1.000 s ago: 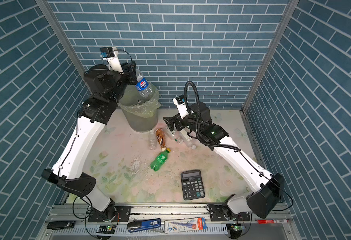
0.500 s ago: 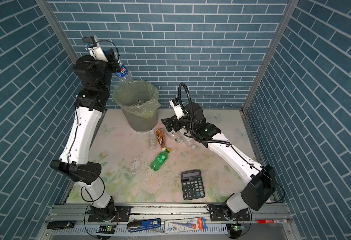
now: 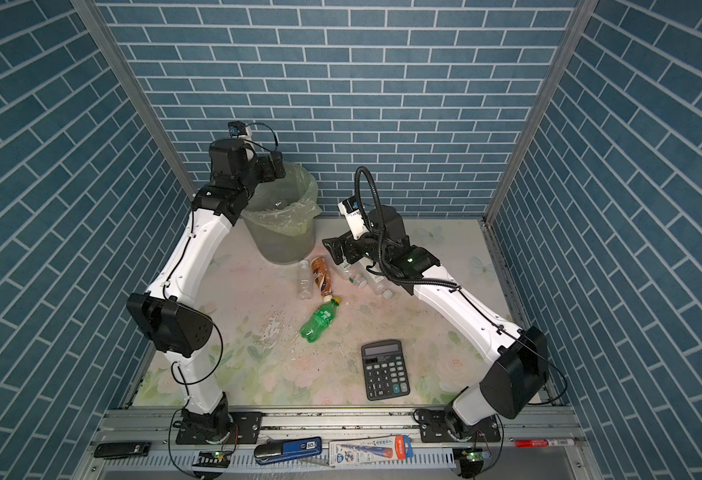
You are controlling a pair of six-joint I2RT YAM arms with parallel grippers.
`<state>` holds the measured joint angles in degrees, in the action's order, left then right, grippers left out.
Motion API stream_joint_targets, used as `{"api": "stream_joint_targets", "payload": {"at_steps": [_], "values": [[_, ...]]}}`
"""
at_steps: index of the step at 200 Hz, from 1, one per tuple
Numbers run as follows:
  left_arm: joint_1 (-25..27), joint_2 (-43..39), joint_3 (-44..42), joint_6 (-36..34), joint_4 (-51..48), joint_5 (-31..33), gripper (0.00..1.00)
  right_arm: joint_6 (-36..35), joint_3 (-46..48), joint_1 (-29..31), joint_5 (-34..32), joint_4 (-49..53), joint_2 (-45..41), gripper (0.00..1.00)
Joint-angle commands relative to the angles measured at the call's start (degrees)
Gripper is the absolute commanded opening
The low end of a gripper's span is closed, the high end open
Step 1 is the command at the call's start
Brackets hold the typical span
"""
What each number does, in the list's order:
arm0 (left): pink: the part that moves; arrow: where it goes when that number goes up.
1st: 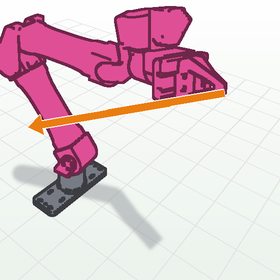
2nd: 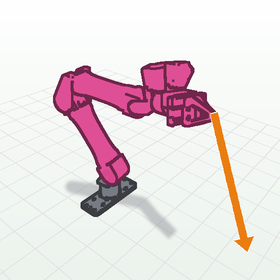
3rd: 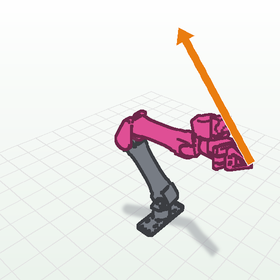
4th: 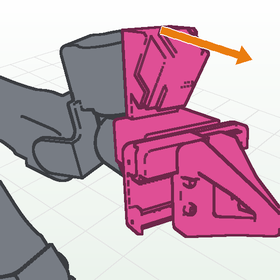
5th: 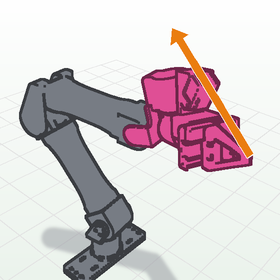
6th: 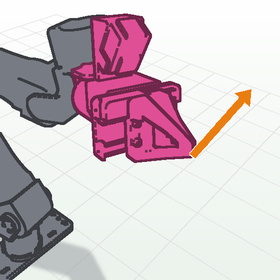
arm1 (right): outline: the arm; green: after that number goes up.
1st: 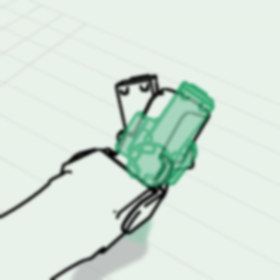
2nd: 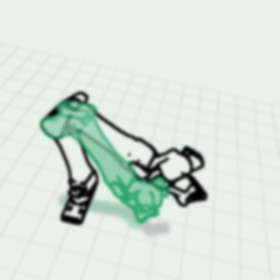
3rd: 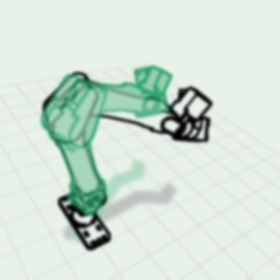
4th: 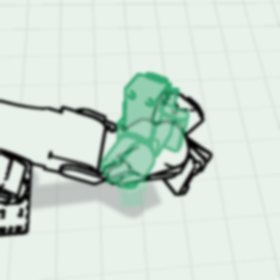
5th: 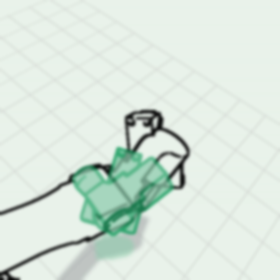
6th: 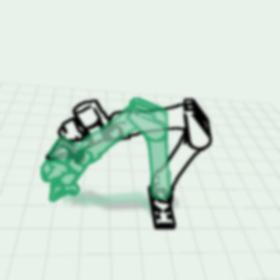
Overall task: Throw the plastic bottles in the bin
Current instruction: 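Open the left gripper to drop the Pepsi bottle into the bin, then lower the left gripper toward the green yellow-capped bottle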
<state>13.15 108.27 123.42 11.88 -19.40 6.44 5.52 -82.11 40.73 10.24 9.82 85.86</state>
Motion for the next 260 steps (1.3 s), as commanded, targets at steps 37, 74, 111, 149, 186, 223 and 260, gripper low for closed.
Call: {"api": "stream_joint_targets", "payload": {"at_steps": [37,74,111,149,186,223,260], "values": [[0.1,-3.9,1.4,1.3,-0.6,-1.0,0.99,0.3,2.0,0.2,-0.9,-1.8,-3.1,0.99],[0.1,-4.7,1.1,2.2,-0.9,-2.1,0.99,0.3,2.5,0.2,-1.2,-1.6,-3.5,0.99],[0.5,-7.7,-1.0,4.5,-1.8,-4.5,0.99,1.3,3.2,0.1,-2.3,-1.0,-3.6,0.99],[3.4,-13.4,-8.0,7.9,-2.0,-8.0,0.99,2.3,3.9,0.0,-4.9,1.4,-3.9,0.99],[8.0,-18.5,-17.1,10.0,-6.6,-10.9,0.99,4.2,5.9,-1.3,-6.6,4.5,-5.6,0.99],[12.2,-24.1,-29.8,9.8,-10.6,-12.4,0.99,5.3,8.2,-2.1,-7.6,8.4,-7.8,0.99],[13.3,-28.9,-40.9,11.5,-15.6,-14.6,0.99,7.0,10.6,-2.4,-8.0,13.5,-8.7,0.99]]}}
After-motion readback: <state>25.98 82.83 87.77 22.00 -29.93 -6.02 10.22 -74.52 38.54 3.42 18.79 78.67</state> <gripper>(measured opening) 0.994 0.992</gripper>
